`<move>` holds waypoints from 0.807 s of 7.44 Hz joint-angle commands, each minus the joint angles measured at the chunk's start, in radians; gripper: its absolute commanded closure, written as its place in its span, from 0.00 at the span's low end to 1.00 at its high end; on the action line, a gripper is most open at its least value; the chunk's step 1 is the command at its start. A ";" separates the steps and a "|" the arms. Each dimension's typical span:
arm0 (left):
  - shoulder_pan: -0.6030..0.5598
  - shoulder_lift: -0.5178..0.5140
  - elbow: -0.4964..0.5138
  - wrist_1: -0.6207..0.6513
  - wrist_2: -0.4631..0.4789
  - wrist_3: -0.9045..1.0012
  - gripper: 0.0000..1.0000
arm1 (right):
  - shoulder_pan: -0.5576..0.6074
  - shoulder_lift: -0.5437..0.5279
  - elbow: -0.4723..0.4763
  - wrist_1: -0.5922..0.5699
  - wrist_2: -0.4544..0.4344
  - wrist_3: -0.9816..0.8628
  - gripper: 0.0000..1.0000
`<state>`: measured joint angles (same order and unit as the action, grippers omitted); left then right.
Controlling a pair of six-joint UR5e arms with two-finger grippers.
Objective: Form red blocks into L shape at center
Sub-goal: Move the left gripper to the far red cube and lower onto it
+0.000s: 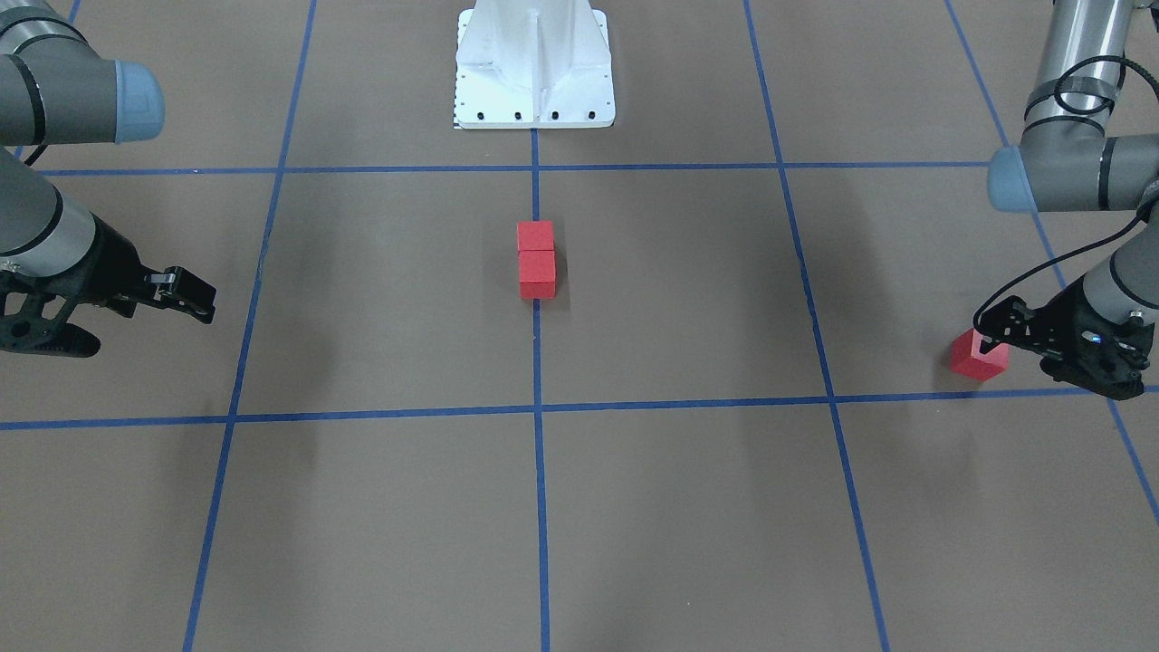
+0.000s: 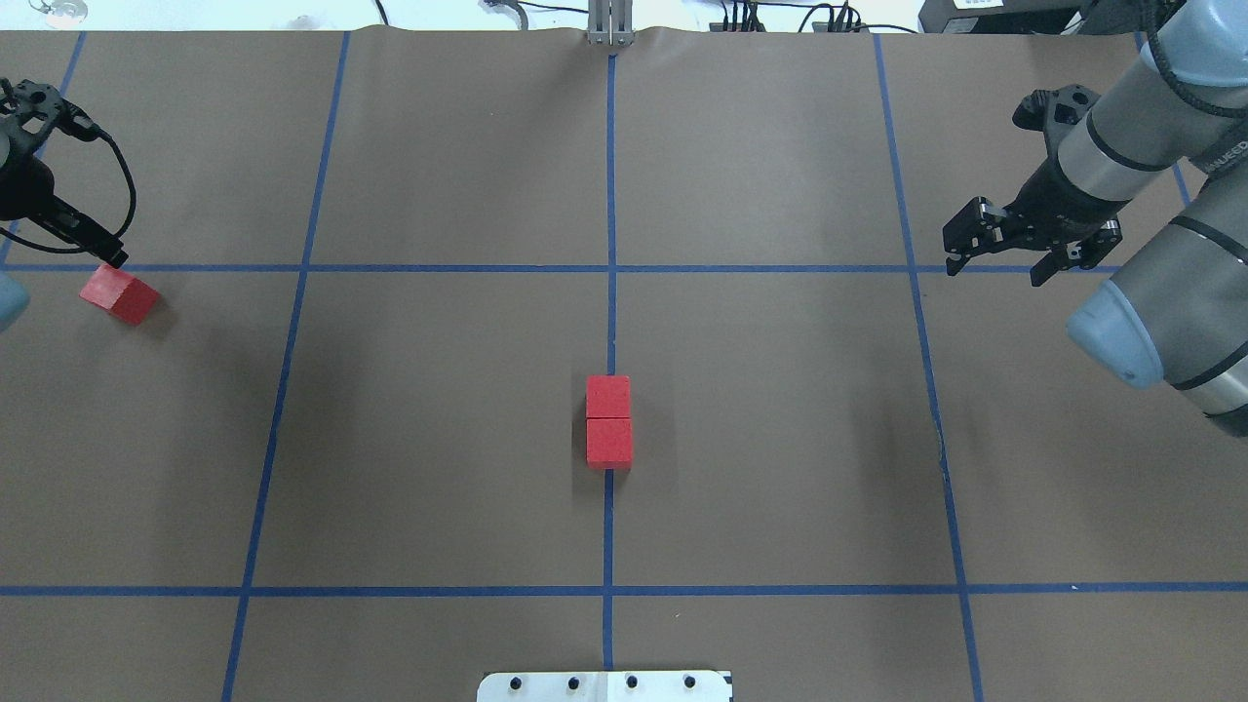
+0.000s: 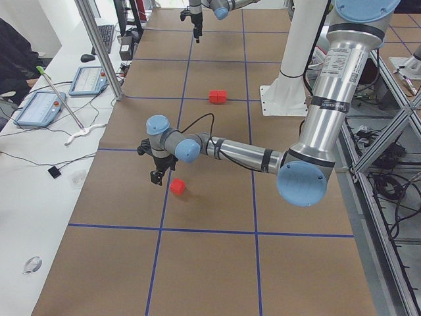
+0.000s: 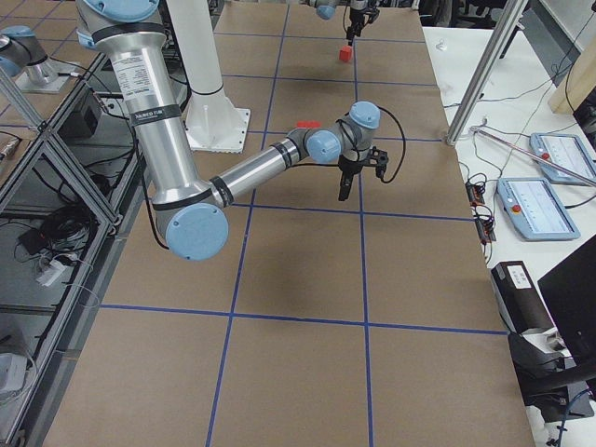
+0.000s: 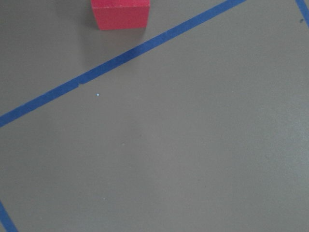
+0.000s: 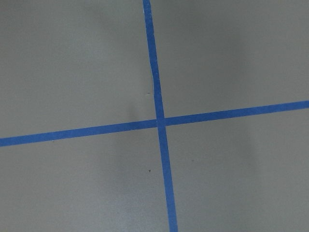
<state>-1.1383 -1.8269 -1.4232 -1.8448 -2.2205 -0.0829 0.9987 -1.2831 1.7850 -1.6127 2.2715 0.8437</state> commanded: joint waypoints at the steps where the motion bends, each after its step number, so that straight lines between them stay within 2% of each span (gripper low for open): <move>1: 0.015 -0.015 0.058 -0.002 -0.022 -0.011 0.00 | -0.003 0.001 0.002 0.001 0.000 0.000 0.00; 5: 0.048 -0.022 0.082 -0.007 -0.022 -0.057 0.02 | -0.005 0.001 0.005 -0.001 0.000 0.000 0.00; 6: 0.049 -0.022 0.087 -0.005 -0.022 -0.058 0.22 | -0.005 0.001 0.005 0.001 0.000 0.000 0.00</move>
<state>-1.0921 -1.8483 -1.3447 -1.8503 -2.2426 -0.1396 0.9941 -1.2824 1.7901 -1.6134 2.2717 0.8437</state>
